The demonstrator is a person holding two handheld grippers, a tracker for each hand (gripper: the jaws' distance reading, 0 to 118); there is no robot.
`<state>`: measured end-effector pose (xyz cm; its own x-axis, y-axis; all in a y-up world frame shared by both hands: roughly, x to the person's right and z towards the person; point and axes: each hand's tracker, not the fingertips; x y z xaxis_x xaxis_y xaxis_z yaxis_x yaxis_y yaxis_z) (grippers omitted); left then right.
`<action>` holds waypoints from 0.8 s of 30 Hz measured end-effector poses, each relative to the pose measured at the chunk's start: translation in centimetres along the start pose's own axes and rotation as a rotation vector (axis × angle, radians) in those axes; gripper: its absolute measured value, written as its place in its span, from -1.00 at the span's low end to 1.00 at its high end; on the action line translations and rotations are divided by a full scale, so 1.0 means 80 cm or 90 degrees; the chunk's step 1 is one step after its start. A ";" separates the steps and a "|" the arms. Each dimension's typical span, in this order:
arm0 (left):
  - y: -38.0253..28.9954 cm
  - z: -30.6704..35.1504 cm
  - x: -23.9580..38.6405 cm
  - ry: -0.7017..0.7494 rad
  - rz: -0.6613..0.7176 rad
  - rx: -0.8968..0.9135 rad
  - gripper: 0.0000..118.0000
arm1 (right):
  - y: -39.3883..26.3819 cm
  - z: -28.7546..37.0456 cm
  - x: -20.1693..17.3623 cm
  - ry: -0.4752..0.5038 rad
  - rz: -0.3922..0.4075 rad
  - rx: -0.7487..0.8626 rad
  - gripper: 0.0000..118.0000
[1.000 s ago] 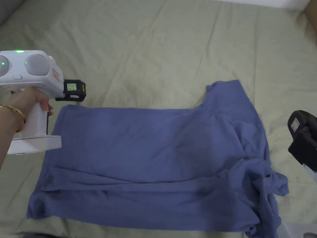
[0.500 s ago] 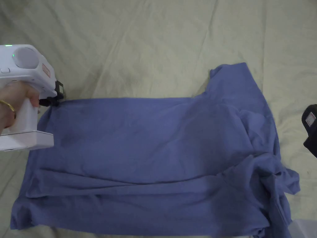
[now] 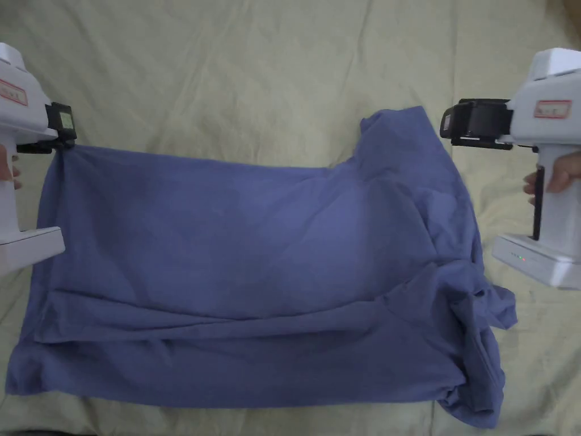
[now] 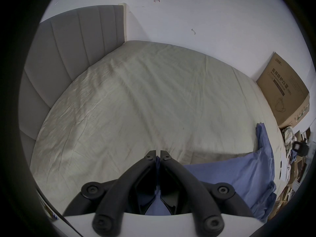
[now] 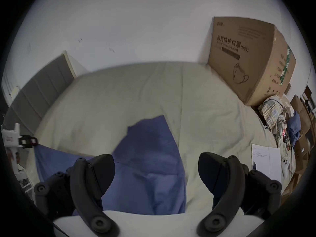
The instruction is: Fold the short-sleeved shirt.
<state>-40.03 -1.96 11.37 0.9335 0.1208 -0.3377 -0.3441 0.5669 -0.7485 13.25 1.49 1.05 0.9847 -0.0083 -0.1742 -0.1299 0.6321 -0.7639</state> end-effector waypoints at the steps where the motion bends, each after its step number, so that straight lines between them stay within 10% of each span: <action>1: -0.001 -0.001 -0.001 0.000 0.009 -0.002 -1.00 | 0.005 -0.022 0.005 0.000 0.007 -0.037 0.73; 9: -0.012 -0.006 0.001 0.003 0.034 -0.011 -1.00 | -0.023 -0.145 0.036 -0.086 -0.048 -0.195 0.56; 17: -0.008 -0.028 -0.005 0.008 0.042 -0.026 -1.00 | -0.028 -0.162 0.027 -0.074 -0.079 -0.173 -0.96; 24: -0.012 -0.012 -0.007 0.005 0.060 -0.027 -1.00 | -0.017 -0.118 0.037 -0.046 -0.096 -0.129 -0.97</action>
<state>-40.34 -3.38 11.76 0.8963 0.1654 -0.4115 -0.4340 0.5182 -0.7370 15.21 -6.74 -4.30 0.9995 -0.0313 -0.0092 0.0062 0.4595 -0.8881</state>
